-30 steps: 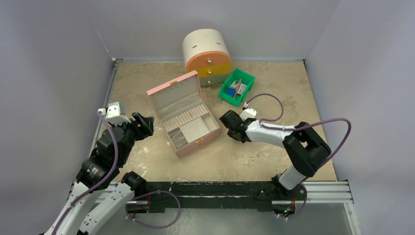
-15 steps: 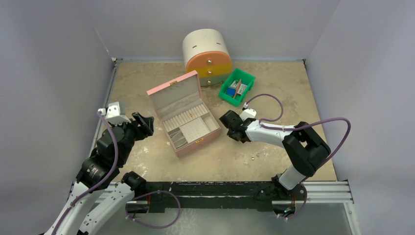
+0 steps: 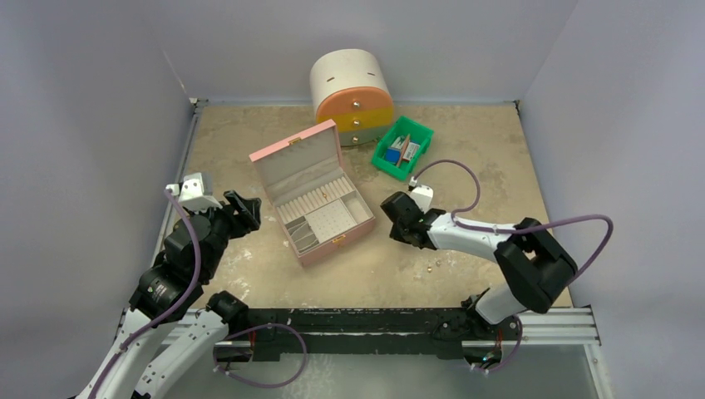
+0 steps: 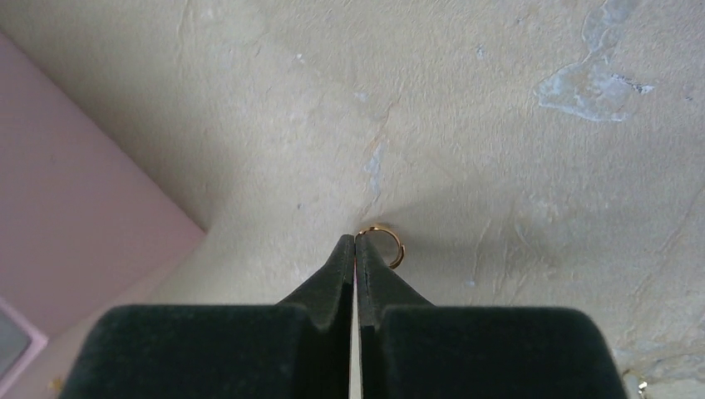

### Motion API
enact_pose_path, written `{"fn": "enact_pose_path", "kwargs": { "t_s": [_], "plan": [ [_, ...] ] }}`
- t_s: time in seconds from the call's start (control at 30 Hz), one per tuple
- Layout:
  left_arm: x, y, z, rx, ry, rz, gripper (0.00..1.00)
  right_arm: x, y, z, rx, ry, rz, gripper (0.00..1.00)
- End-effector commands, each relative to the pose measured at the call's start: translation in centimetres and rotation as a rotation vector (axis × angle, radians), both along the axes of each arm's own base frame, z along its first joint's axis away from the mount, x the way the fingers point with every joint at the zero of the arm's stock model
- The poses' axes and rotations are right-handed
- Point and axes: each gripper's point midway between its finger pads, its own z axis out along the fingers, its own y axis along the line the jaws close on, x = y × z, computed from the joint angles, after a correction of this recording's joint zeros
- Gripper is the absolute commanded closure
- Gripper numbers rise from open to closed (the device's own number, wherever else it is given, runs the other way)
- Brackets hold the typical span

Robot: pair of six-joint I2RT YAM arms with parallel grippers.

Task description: Organize the mixed jewelry

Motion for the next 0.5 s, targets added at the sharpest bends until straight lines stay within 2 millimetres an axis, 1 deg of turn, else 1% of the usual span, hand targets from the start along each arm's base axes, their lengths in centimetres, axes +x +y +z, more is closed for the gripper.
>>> {"fn": "enact_pose_path", "kwargs": {
  "t_s": [0.0, 0.27, 0.37, 0.47],
  "plan": [
    [0.3, -0.1, 1.7, -0.027, -0.055, 0.000, 0.36, -0.1, 1.3, 2.3, 0.061, -0.055, 0.134, 1.00],
    [0.1, 0.0, 1.9, -0.034, -0.064, -0.001, 0.36, -0.7, 2.9, 5.3, 0.120, -0.145, 0.348, 1.00],
    [0.2, -0.1, 1.9, -0.035, -0.063, -0.006, 0.36, -1.3, 4.1, 6.8, 0.155, -0.202, 0.458, 1.00],
    [0.3, -0.5, 1.8, -0.031, -0.056, -0.021, 0.36, -1.8, 5.6, 8.7, 0.178, -0.273, 0.588, 1.00]
  ]
}}
